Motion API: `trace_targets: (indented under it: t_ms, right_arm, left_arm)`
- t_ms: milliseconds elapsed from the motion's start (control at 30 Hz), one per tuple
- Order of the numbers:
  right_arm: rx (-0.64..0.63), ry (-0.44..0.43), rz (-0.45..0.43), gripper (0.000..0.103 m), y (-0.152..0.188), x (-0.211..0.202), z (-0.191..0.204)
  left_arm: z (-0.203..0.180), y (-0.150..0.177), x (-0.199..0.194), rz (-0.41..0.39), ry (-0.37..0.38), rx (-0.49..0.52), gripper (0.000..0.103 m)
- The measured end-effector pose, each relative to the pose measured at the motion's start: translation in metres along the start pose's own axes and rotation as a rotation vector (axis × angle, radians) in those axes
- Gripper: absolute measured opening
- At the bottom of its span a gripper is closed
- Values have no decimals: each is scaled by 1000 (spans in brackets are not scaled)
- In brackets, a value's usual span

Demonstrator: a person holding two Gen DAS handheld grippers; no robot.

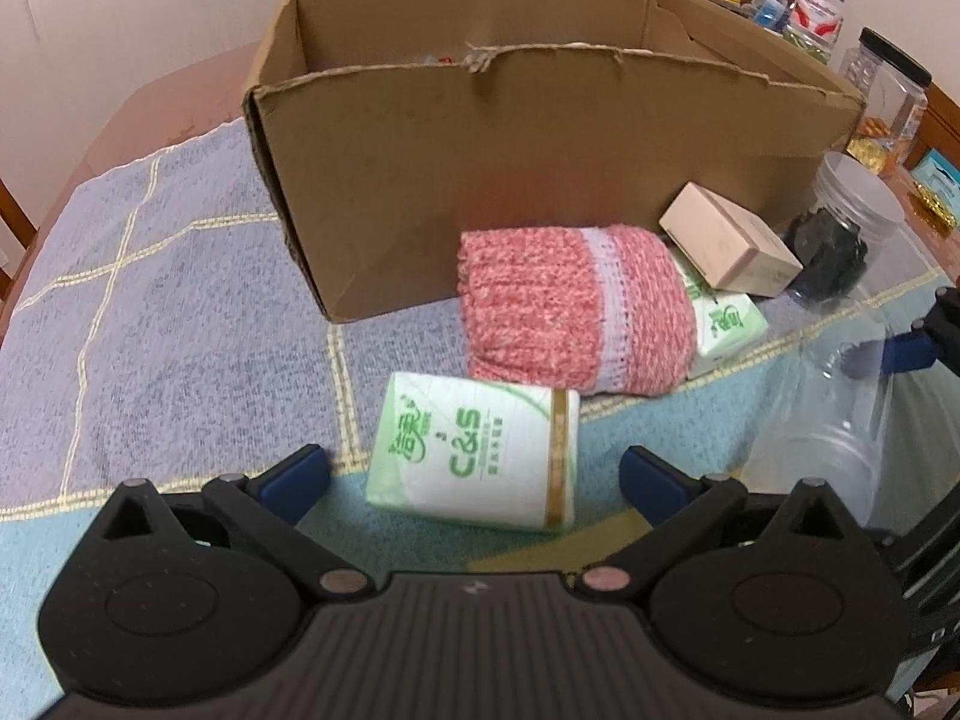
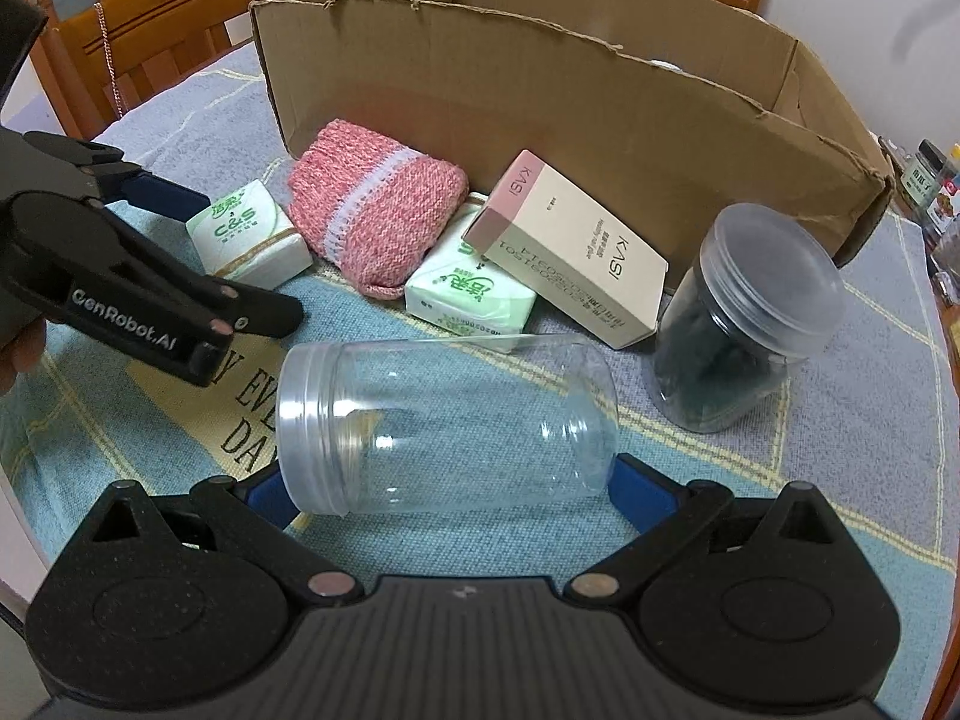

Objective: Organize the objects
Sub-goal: 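Grasp the white C&S tissue pack with the left tool while the right tool grasps the clear jar, then carry the tissue pack and clear jar into the box and release both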

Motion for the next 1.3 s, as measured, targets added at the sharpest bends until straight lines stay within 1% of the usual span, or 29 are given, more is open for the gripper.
trace_targets:
  t_ms: [133, 233, 267, 300, 367, 500, 667, 833, 933, 1067, 1167, 1267, 1300]
  right_arm:
    - [0, -1, -3, 103, 0, -1, 0]
    - [0, -1, -3, 103, 0, -1, -1]
    - [0, -1, -4, 103, 1, -1, -1]
    - [1, -1, -5, 103, 1, -1, -1]
    - [1, -1, -7, 103, 1, -1, -1]
    - [-1, -2, -10, 103, 1, -1, -1]
    - [-2, -3, -10, 103, 2, -4, -2]
    - [-4, -2, 1, 103, -4, -1, -4]
    - [10, 7, 6, 103, -7, -1, -4]
    - [16, -2, -17, 103, -14, -9, -2]
    - [38, 2, -1, 103, -17, -7, -3]
    - [62, -25, 1, 94, -19, -7, -4]
    - [65, -37, 9, 94, -19, -7, -4]
  left_arm:
    - [0, -5, 3, 0, -5, -18, 102]
    - [-2, -6, 1, -8, 21, -19, 97]
    - [-2, -6, -1, -14, 32, -18, 94]
    - [-3, -6, -2, -18, 33, -16, 90]
    - [-1, -7, -3, -25, 25, -16, 85]
    - [3, -7, -3, -23, 23, -23, 81]
    - [2, -7, -2, -24, 25, 8, 81]
    - [-1, -10, -1, -21, 37, 40, 81]
    - [-1, -12, -1, -20, 38, 53, 79]
    - [0, -13, 0, -18, 43, 61, 78]
    - [0, -15, 1, -18, 43, 64, 77]
    - [0, -17, 1, -18, 49, 66, 68]
    - [0, -18, 1, -17, 51, 68, 67]
Point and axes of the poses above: each gripper's, at about its wrist camera, not at the fingertips, and x roughly the way its jaws point, z to its left, y to its underside, the point moved 4 cm from there along x, roughly the way its jaws point, and after that the axes turned 9 degrees about x, right-handed, at the moved point
